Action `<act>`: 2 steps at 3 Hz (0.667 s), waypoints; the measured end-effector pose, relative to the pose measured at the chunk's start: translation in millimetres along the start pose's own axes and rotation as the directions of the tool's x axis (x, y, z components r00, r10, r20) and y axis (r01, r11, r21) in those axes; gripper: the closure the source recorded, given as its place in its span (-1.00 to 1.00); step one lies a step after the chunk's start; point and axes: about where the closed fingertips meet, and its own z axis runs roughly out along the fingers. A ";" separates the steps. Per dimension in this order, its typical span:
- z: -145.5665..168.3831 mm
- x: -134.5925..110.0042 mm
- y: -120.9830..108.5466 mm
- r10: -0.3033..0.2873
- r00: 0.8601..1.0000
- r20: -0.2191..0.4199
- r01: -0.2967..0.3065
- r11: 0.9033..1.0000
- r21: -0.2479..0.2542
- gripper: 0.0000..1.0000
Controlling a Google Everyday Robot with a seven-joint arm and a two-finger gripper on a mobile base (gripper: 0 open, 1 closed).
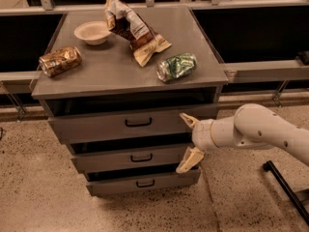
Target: Close top drawer
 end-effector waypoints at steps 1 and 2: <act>-22.0 -18.0 7.7 -0.046 0.999 -0.001 0.046 0.998 -0.031 -1.00; -22.5 -19.5 9.8 -0.048 0.999 0.000 0.048 0.998 -0.039 -1.00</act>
Offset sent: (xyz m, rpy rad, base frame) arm -0.0138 -0.0004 0.0202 -0.0178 -0.0077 0.0408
